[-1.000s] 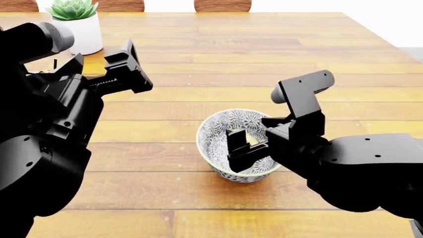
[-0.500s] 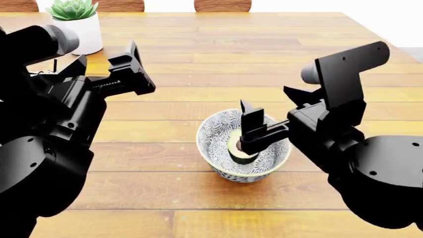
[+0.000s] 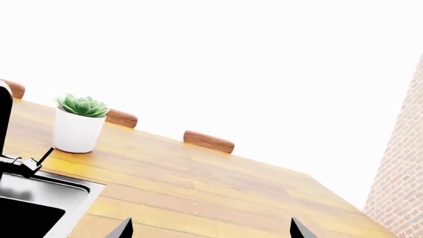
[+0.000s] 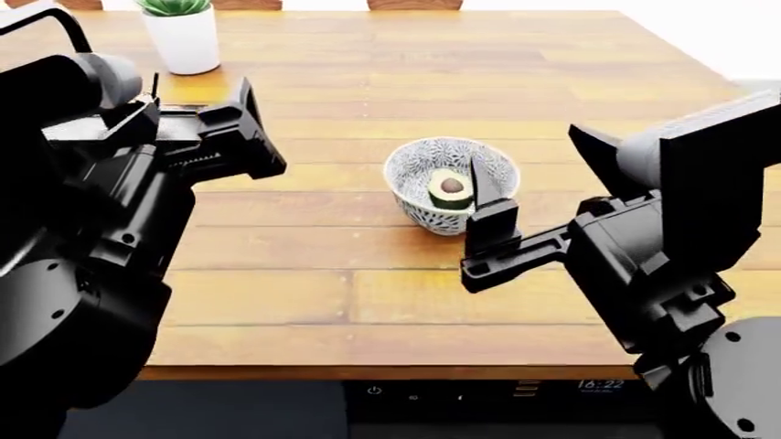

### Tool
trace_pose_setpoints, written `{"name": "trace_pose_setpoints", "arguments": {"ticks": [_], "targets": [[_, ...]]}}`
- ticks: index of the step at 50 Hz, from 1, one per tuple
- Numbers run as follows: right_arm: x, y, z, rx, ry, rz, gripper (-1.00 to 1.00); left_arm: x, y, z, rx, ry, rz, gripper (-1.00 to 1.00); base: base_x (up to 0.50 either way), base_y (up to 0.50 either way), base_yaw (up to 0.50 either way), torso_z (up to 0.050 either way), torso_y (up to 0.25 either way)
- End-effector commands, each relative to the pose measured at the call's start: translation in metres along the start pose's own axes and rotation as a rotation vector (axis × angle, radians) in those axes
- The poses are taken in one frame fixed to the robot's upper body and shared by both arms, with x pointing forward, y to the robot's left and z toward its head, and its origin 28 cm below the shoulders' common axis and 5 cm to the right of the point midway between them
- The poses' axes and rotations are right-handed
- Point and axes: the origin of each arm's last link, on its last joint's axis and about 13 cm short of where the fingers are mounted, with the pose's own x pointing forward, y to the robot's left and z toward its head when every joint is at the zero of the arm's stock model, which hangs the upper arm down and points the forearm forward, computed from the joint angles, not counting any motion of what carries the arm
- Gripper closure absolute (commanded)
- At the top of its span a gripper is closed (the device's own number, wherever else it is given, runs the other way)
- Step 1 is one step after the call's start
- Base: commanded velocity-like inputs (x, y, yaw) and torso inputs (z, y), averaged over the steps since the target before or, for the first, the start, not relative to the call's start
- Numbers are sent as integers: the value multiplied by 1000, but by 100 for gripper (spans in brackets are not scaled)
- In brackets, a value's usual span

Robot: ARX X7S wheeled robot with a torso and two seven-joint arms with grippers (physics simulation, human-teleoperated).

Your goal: Pick the eggplants and oranges from the sink and place them in one bowl. Place the avocado in the other bowl. Then turn off the sink faucet.

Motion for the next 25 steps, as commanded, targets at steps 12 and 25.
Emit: {"name": "trace_pose_setpoints", "arguments": {"ticks": [12,25], "targets": [[-26,14,-13,-63,-107,-7,-100,-6,14,-19,38,-58,19,-100,-472,218,0,0,0],[-16,2,-35,-4,-161,-57,-100,11,19,-25,18,-233,95,-100,19,423,0,0,0]]}}
